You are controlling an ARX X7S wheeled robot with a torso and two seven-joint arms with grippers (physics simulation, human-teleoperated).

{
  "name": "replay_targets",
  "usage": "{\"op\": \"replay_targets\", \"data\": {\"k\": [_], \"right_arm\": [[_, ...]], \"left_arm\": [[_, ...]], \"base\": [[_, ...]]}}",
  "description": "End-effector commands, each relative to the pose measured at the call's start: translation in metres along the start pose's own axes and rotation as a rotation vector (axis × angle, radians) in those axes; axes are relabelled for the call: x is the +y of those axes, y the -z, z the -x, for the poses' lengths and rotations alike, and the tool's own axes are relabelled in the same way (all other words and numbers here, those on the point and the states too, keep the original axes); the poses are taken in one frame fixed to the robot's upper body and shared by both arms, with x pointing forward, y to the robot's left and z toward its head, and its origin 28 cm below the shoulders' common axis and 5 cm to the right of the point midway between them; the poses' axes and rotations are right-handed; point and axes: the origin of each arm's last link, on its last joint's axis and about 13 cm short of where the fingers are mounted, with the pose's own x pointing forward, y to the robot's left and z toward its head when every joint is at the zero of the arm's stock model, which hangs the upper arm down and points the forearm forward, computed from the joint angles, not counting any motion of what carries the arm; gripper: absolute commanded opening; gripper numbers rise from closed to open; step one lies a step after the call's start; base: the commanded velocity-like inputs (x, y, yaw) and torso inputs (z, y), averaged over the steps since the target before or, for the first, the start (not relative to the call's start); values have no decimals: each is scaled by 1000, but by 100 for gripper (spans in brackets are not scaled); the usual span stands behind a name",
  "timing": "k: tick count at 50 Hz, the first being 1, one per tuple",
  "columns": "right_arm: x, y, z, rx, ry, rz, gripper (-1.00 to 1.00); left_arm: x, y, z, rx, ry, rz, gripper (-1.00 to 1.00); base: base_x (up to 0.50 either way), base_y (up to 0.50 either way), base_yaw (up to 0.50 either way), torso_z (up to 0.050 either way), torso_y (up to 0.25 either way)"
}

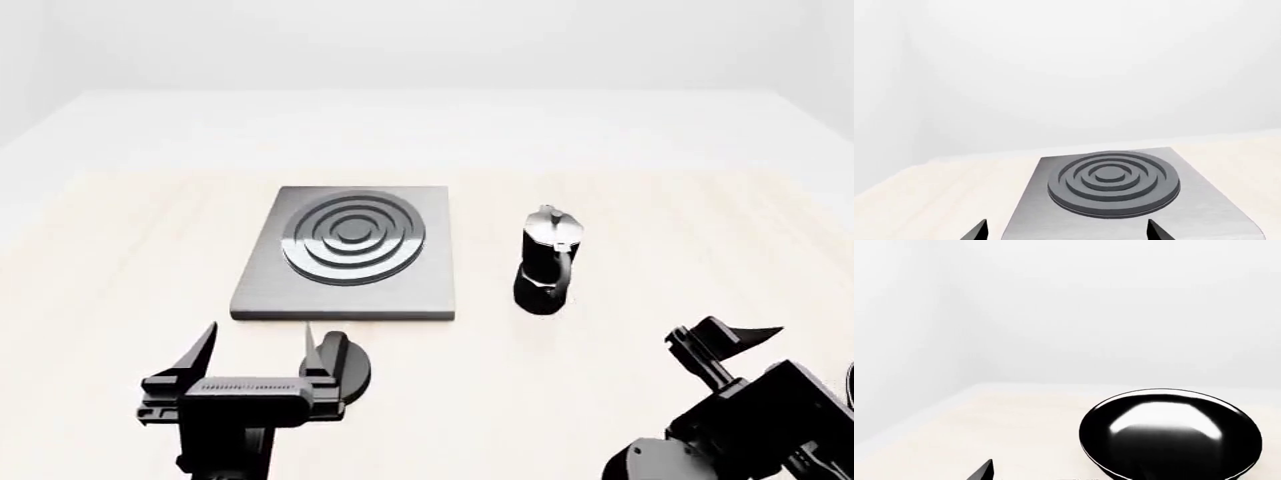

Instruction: Put the frying pan on the stove.

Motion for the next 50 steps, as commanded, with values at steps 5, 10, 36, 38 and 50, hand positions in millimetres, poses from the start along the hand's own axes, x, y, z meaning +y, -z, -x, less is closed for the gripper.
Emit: {"op": "replay_targets", "data": {"k": [5, 10, 36, 38, 50], "right_arm": [[1, 5, -4, 18, 127, -14, 100], [3, 8, -5, 41, 155, -26, 100], [14, 17, -15, 139, 251, -88, 100], [15, 16, -17, 143, 258, -96, 100], [23, 21, -23, 145, 287, -76, 100]], "left_arm": [[-1, -1, 1, -3, 11, -5, 100], [0, -2, 1, -5, 10, -4, 100], [-2, 1, 5, 2, 13, -5, 100], [-1, 1, 5, 2, 11, -6, 100], [-1, 3, 5, 7, 10, -4, 100]], "base": [[0, 0, 0, 0, 0], [0, 0, 0, 0, 0], [0, 0, 0, 0, 0], [0, 0, 0, 0, 0], [0, 0, 0, 0, 0]]}}
